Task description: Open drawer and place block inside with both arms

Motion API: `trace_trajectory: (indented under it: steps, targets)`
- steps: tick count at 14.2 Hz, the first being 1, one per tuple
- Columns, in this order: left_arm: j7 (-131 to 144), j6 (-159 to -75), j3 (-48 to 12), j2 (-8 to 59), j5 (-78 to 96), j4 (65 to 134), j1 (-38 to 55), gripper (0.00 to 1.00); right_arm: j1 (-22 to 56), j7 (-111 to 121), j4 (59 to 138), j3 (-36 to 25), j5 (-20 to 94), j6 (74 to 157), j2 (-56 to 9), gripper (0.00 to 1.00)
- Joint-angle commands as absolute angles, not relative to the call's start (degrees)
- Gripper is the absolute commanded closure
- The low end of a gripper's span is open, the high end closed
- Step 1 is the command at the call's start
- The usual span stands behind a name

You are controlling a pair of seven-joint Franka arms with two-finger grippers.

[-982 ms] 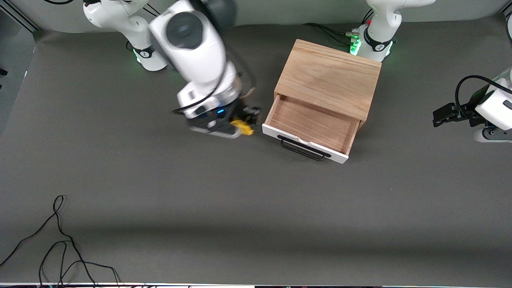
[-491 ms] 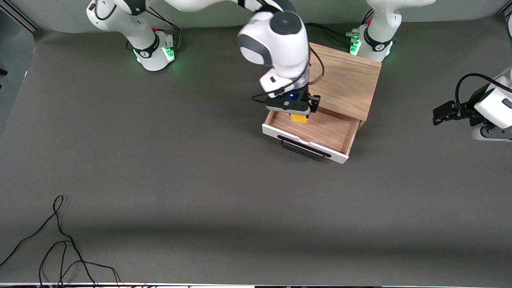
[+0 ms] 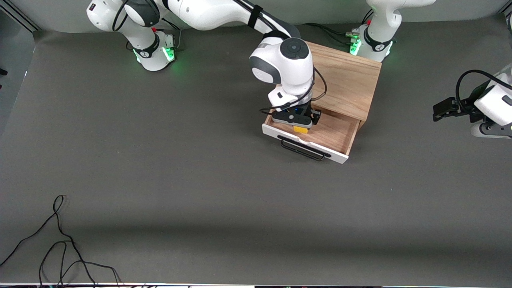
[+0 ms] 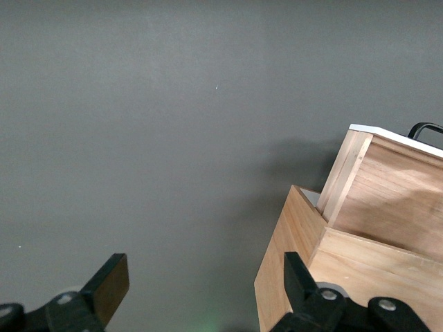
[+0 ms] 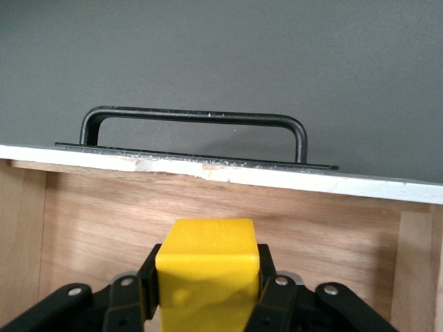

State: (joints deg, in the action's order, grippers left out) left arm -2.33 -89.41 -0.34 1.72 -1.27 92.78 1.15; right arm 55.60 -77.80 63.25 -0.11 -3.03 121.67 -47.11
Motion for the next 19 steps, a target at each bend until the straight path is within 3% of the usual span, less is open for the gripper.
trace_trajectory:
  steps: [1, 3, 4, 5, 11, 13, 16, 19]
  targets:
    - [-2.72, -87.63, 0.18, 0.26, -0.97, 92.46, 1.85, 0.00, 55.72, -80.94, 61.70, -0.09, -3.87, 121.29, -48.43, 0.33]
    - [-2.64, -87.80, 0.18, 0.26, -0.79, 92.55, 1.93, 0.00, 55.81, -81.47, 61.61, -0.09, -3.87, 121.29, -48.78, 0.22]
    - [-2.55, -87.80, 0.18, 0.26, -0.79, 92.64, 2.02, 0.00, 55.72, -81.65, 61.61, -0.09, -3.87, 121.29, -48.78, 0.06]
    - [-2.55, -87.72, 0.18, 0.26, -0.79, 92.55, 2.02, 0.00, 55.81, -81.74, 61.61, -0.09, -3.87, 121.29, -48.78, 0.00]
    - [-2.55, -87.80, 0.18, 0.61, -0.79, 92.64, 2.37, 0.00, 54.85, -81.04, 61.00, -0.53, -3.34, 119.80, -44.31, 0.00]
    - [-2.55, -87.80, 0.18, 0.62, -0.79, 92.72, 2.46, 0.00, 52.40, -80.07, 61.00, -0.62, -3.34, 115.25, -41.59, 0.00]
    - [-2.55, -87.80, 0.18, 0.79, -0.79, 92.72, 2.46, 0.00, 47.56, -71.49, 62.22, -0.35, -2.55, 108.75, -35.18, 0.00]
    - [-2.55, -87.80, 0.09, 0.88, -0.79, 92.72, 2.55, 0.00, 41.42, -58.32, 69.49, -0.53, -2.28, 104.50, -27.19, 0.00]
